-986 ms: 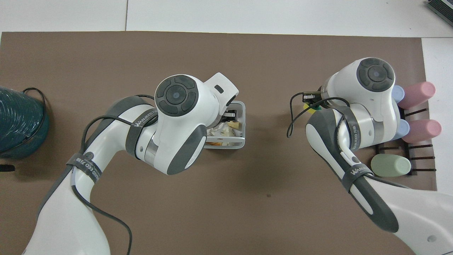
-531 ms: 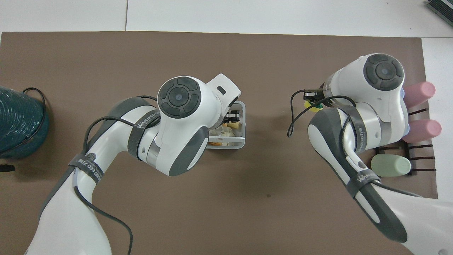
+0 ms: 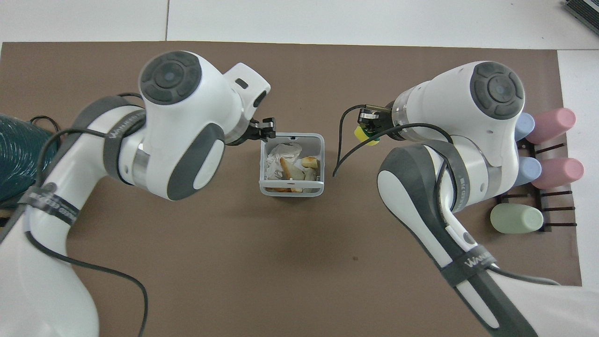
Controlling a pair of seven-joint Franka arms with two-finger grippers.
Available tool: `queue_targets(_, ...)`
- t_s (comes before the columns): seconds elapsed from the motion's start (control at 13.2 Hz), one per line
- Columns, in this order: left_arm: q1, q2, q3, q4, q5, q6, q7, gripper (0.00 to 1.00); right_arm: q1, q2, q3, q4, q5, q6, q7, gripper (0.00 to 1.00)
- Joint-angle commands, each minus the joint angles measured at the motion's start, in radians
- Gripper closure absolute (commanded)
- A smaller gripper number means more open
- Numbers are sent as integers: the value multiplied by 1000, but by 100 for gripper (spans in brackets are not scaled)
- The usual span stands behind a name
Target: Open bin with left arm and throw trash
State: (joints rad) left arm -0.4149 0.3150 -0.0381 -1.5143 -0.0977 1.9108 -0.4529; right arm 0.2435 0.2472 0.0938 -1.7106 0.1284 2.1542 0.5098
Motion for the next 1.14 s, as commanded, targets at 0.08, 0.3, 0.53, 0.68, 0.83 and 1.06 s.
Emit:
queue_targets(0.08,151,-7,-8,132,6,-235,150,33,14,7,40,0,147,21,50,100)
queue_targets(0.3,244,-17,-3,135,7,-317,268,33,108,35,38,-11,165,104,158,96)
queue_targets(0.53,303,-37,-3,138,65,-392,377,33,135,72,40,-12,165,131,191,86)
queue_targets(0.68,327,-57,-3,138,99,-421,424,33,158,90,40,-26,165,172,194,81)
queue_targets(0.83,332,-80,-2,137,127,-435,447,31,168,95,40,-44,165,216,213,77)
queue_targets(1.06,340,-114,-8,129,142,-466,468,29,169,98,40,-58,165,220,220,44)
